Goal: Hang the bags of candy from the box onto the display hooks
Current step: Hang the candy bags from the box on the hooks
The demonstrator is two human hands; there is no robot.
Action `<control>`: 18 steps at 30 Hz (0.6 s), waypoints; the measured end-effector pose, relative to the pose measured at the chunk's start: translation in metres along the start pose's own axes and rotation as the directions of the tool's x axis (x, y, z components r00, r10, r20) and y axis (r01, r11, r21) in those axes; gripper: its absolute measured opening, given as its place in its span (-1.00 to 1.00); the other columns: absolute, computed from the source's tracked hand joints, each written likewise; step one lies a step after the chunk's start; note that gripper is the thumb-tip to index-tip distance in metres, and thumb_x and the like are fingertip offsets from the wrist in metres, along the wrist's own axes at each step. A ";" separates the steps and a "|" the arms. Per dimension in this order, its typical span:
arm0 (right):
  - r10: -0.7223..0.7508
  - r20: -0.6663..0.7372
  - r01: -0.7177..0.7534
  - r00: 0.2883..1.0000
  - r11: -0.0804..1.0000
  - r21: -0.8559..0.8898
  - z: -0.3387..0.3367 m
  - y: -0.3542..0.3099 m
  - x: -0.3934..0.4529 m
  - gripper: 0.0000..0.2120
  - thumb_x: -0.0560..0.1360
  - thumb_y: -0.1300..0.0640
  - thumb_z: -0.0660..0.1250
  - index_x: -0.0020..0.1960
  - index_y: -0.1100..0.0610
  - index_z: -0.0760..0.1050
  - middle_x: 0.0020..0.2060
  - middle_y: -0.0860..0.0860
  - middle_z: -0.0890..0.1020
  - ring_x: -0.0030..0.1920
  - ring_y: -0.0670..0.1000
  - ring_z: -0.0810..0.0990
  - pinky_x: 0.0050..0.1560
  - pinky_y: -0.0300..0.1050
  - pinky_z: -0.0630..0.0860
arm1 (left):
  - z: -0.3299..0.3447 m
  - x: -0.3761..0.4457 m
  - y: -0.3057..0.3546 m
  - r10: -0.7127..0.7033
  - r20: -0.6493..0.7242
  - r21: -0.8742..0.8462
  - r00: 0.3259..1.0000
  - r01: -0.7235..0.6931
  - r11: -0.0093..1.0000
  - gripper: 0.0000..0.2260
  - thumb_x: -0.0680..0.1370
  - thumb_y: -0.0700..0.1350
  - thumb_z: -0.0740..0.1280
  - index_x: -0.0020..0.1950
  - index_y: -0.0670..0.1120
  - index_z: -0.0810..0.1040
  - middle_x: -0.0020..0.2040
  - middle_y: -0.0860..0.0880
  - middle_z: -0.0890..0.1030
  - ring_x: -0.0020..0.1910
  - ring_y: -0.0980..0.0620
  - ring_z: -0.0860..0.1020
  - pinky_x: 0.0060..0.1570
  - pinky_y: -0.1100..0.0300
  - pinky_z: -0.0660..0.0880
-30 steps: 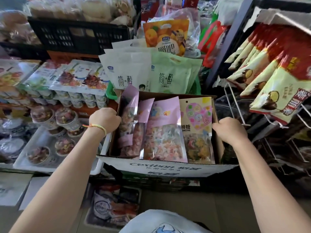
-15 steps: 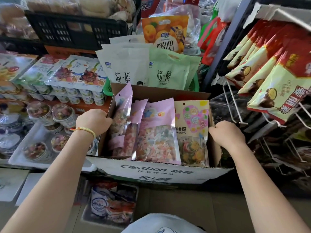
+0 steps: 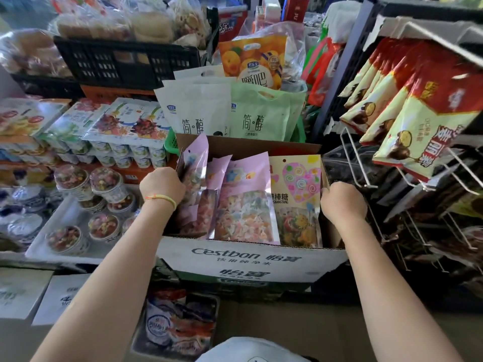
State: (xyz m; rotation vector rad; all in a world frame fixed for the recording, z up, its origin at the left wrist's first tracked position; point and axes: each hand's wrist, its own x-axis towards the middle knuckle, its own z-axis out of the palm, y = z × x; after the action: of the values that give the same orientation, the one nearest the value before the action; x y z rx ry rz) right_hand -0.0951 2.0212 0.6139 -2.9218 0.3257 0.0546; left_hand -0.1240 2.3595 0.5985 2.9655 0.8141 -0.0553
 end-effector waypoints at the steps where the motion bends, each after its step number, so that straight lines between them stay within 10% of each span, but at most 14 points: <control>1: -0.007 -0.011 0.007 1.000 1.000 0.022 -0.001 0.000 0.003 -0.71 0.68 0.11 0.20 -0.19 0.19 0.43 -0.24 0.12 0.51 -0.23 0.15 0.44 -0.27 -0.09 0.35 | -0.001 0.003 -0.001 -0.005 0.001 -0.023 1.000 0.005 1.000 -0.77 0.61 -0.14 0.26 0.17 -0.22 0.60 0.17 -0.22 0.61 0.15 -0.25 0.59 -0.12 0.05 0.40; 14: -0.010 -0.062 0.010 0.998 1.000 -0.009 0.011 0.003 0.014 -0.72 0.68 0.06 0.15 -0.11 0.20 0.45 -0.12 0.17 0.61 -0.21 0.18 0.50 -0.34 -0.10 0.32 | 0.005 0.008 -0.002 0.034 -0.035 -0.047 0.999 -0.036 0.998 -0.76 0.62 -0.16 0.22 0.20 -0.22 0.57 0.16 -0.23 0.62 0.14 -0.27 0.59 -0.10 0.04 0.43; 18: -0.115 -0.361 0.113 0.926 0.993 -0.027 0.005 -0.005 0.005 -0.76 0.60 0.13 0.28 0.18 0.27 0.45 0.09 0.27 0.54 0.09 0.29 0.53 -0.08 0.12 0.49 | 0.000 0.001 -0.008 0.117 -0.259 -0.062 0.959 -0.137 0.989 -0.66 0.53 -0.23 0.28 0.31 -0.20 0.43 0.21 -0.25 0.54 0.17 -0.29 0.53 0.02 -0.10 0.46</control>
State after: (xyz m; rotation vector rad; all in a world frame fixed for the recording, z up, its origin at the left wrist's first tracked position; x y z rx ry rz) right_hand -0.0898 2.0256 0.6099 -2.9379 0.2070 -0.5075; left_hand -0.1268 2.3668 0.5980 2.9783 0.6281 0.3633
